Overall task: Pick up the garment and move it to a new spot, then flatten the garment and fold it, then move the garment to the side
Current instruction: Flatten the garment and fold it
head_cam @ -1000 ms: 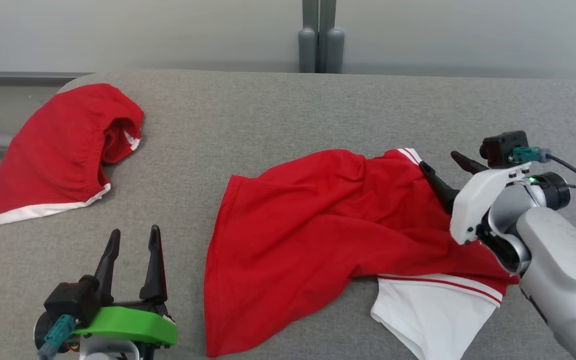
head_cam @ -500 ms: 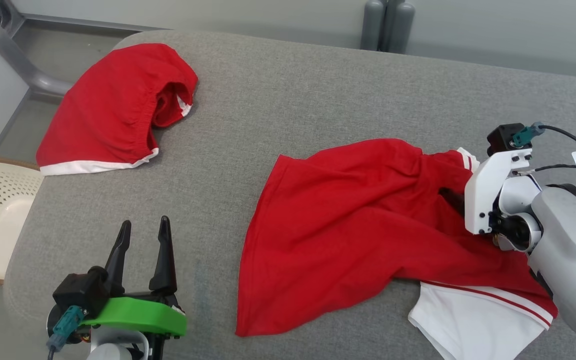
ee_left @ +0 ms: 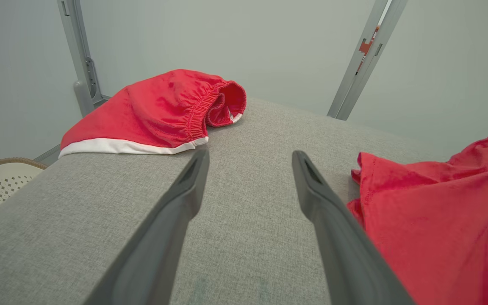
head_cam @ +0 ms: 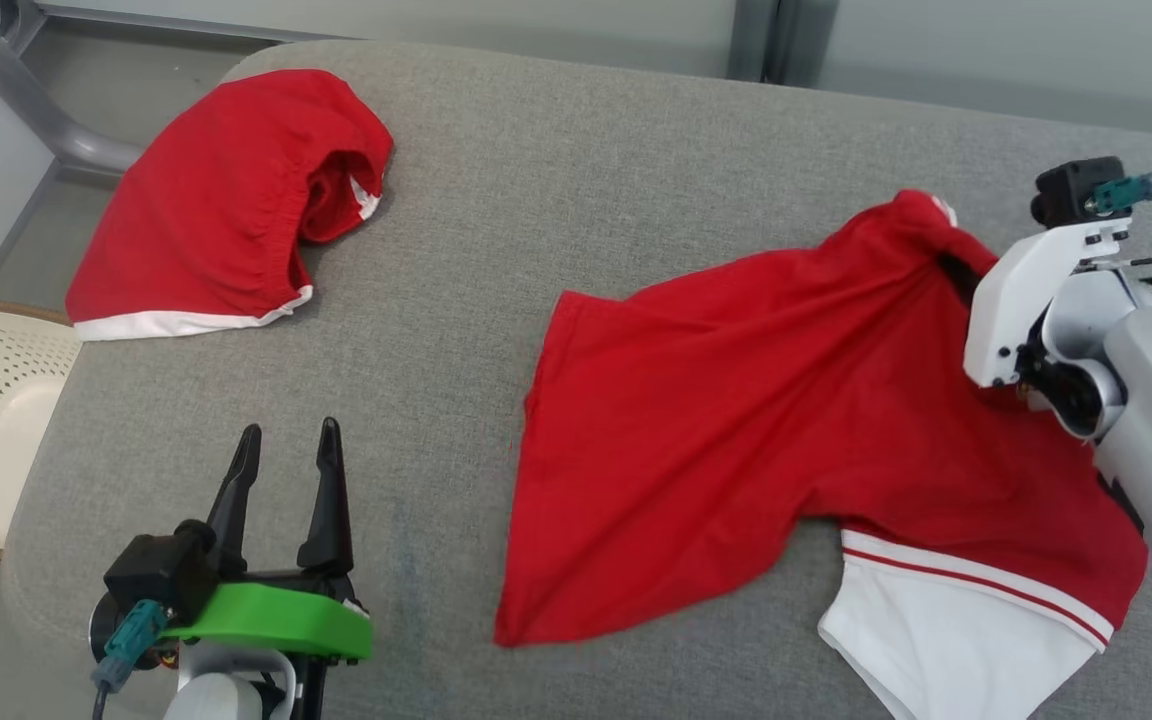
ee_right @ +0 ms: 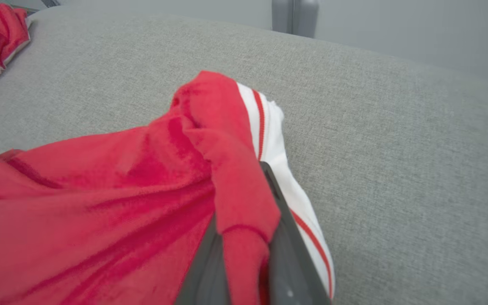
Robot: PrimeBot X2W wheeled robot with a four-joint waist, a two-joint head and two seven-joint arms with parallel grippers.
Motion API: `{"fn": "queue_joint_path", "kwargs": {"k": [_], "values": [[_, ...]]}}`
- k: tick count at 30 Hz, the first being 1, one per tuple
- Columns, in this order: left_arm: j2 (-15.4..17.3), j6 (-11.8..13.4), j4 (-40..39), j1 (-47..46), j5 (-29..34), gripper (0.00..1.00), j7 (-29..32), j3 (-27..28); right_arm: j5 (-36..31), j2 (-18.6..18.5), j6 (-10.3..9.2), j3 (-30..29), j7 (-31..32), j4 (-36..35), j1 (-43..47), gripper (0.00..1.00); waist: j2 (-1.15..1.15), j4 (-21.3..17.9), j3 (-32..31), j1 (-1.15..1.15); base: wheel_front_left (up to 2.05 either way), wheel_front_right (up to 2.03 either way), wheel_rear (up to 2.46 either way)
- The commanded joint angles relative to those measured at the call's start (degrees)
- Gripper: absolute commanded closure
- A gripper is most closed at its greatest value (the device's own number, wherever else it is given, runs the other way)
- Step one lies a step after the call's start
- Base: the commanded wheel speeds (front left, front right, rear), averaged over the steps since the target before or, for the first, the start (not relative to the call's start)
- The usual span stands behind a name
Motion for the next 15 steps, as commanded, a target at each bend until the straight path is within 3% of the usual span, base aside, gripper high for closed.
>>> {"fn": "queue_joint_path", "kwargs": {"k": [1,14,15], "values": [[-0.12,-0.26,-0.35,-1.18,0.33,0.0,-0.16,0.12,-1.71,-1.73,0.01,-0.01,-1.36,0.71,-1.74,1.0,0.0,-0.49,1.73,0.0,0.0,0.0,0.0],[-1.0,-1.51,-0.75,-5.42,1.33,0.0,-0.16,-0.8,-3.62,-5.08,0.0,-0.91,-12.34,5.66,-13.64,1.0,0.0,1.13,10.07,0.0,0.0,0.0,0.0],[-1.05,-1.54,-0.56,-5.61,1.32,0.0,-0.16,-0.86,-3.49,-4.87,0.0,-0.65,-12.88,6.39,-14.18,0.96,0.0,1.21,10.18,0.0,0.0,0.0,0.0]]}}
